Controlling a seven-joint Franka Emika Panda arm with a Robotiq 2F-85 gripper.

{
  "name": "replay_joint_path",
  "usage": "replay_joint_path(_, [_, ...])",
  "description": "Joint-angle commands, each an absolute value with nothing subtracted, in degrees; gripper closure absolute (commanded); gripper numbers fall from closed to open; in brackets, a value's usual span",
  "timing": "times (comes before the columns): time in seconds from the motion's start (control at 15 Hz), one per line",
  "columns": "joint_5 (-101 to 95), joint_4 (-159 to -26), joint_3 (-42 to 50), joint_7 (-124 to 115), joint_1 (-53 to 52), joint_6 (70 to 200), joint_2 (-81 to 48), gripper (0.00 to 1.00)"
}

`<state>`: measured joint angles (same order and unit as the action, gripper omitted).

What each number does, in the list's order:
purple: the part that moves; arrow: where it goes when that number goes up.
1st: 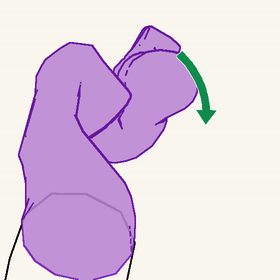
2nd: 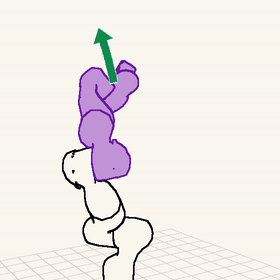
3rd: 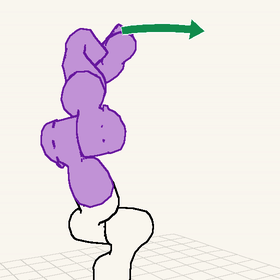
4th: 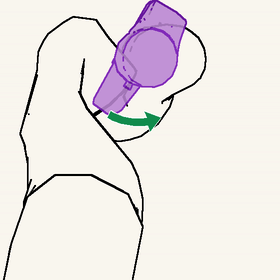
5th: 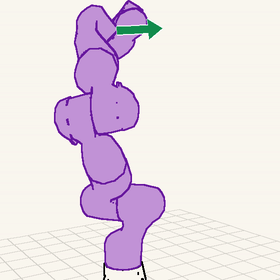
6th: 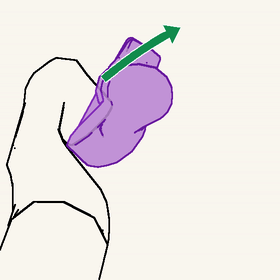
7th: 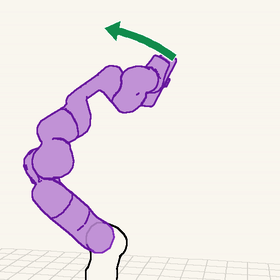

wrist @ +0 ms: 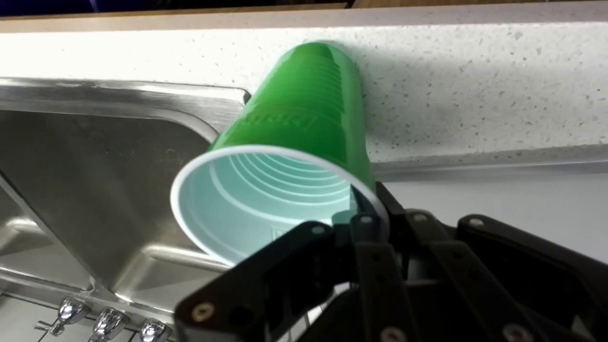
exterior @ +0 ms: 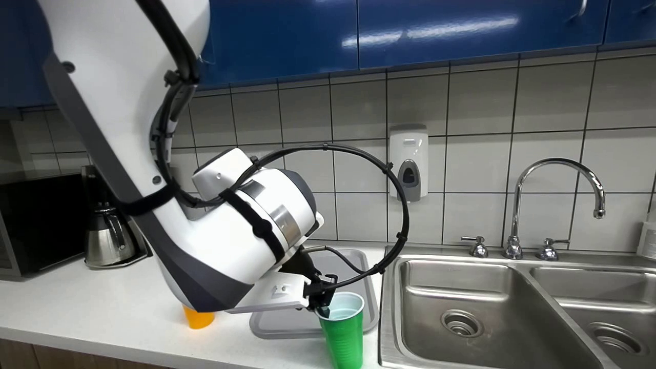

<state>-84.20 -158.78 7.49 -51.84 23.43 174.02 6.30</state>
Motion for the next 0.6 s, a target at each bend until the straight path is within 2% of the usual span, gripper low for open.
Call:
replay_joint_path(0.0, [-88.17,-157.79,7.95,-56.3,24.02,175.02,5.14,0.99])
replay_joint_path(0.07, [-88.72,-157.69,8.04,-57.32,23.99,175.07,5.01,0.71])
replay_joint_path(0.13, [-89.18,-157.6,8.13,-57.94,23.94,175.08,4.83,0.7])
replay_joint_path(0.53, [-92.1,-156.69,8.29,-62.21,23.6,175.2,3.89,0.27])
